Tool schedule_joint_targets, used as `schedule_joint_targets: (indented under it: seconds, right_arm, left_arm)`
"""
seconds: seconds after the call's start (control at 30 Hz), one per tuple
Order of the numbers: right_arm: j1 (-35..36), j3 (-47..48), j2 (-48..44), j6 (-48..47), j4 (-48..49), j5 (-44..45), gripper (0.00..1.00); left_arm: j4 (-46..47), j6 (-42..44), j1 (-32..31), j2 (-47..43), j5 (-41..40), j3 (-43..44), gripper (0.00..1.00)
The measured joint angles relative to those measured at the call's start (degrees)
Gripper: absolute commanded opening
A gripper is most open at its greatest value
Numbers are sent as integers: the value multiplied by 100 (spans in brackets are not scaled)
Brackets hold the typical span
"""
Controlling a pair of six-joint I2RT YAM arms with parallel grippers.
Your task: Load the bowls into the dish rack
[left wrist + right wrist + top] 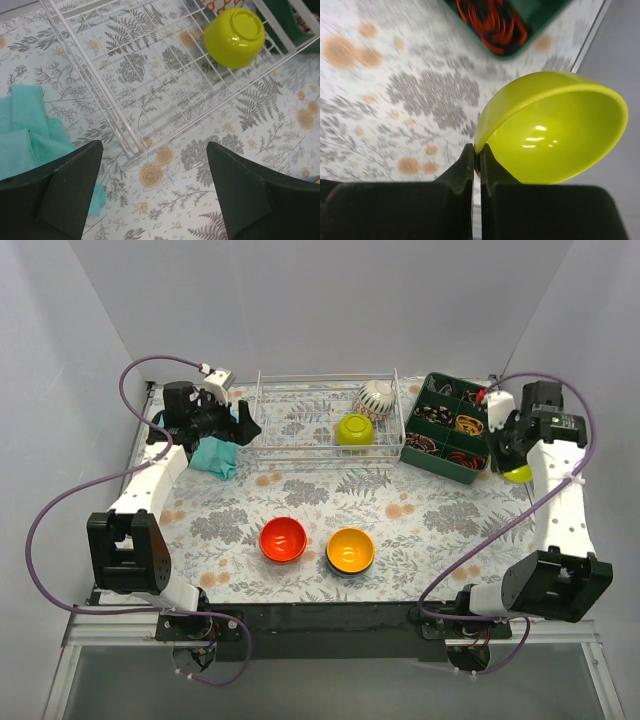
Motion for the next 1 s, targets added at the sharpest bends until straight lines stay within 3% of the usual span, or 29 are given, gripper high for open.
schedule_joint_targets:
  seconds: [0.13, 0.27, 0.67, 0.8, 1.0]
  right_arm:
    - [52, 1145, 13, 275, 35, -1261, 1]
    - [243, 1683, 210, 885, 234, -2356, 1]
    - [1139, 2983, 2295, 2356, 1281, -5532, 1]
    - [1272, 3388, 3134, 3370, 2378, -6417, 1]
    - [1379, 2608, 3832, 5939, 5707, -7165, 1]
  left_arm:
    - [315, -636, 0, 0, 17, 7, 83]
    - [442, -1132, 0, 2, 238, 109, 82]
    - [723, -1602, -17, 1287, 673, 1805, 79]
    - [350, -1169, -234, 1919, 520, 2577, 79]
    - [-186, -409, -763, 2570, 402, 3335, 79]
